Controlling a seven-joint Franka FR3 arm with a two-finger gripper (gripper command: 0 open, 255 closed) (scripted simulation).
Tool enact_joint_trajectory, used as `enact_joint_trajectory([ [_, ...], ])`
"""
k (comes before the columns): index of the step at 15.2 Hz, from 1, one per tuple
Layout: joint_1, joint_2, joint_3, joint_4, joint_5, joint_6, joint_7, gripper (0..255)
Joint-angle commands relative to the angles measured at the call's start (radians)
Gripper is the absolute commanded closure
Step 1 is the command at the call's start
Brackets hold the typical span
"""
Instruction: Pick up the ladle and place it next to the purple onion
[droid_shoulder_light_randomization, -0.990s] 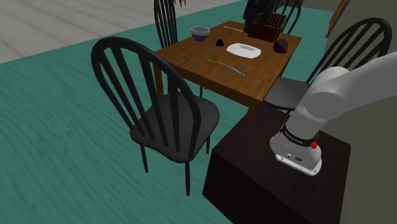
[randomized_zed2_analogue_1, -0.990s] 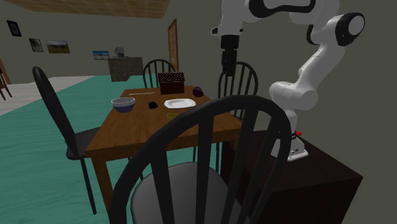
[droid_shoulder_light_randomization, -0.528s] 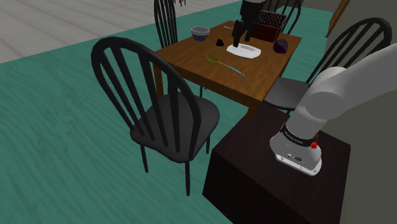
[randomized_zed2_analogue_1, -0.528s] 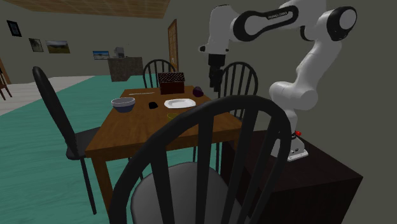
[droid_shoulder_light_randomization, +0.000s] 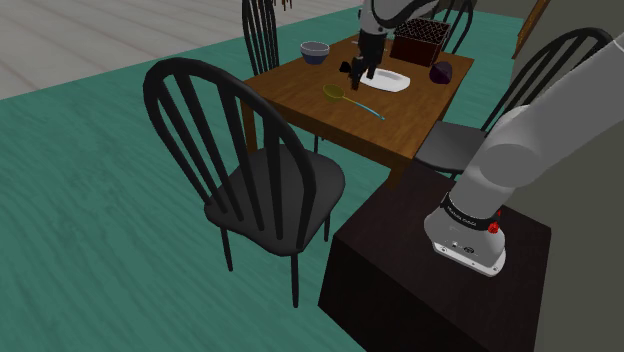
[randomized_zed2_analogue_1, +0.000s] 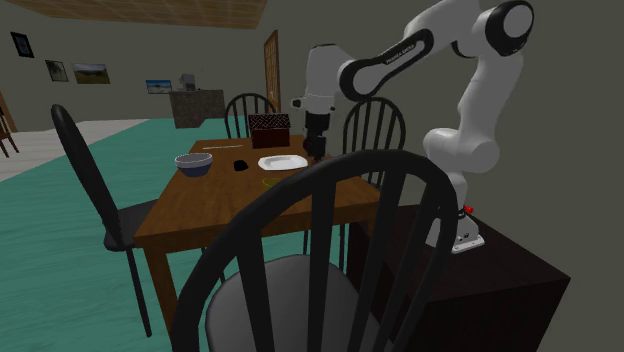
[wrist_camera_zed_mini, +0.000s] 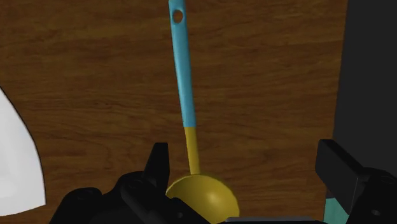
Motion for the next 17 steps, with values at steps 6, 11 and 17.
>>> enact_joint_trajectory([
  [6, -0.011, 0.252, -0.031, 0.07, -0.045, 0.215, -0.055, 0],
  [11, -0.017, 0.327, -0.039, 0.073, -0.049, 0.293, -0.063, 0],
  [17, -0.021, 0.368, -0.043, 0.065, -0.047, 0.341, -0.064, 0],
])
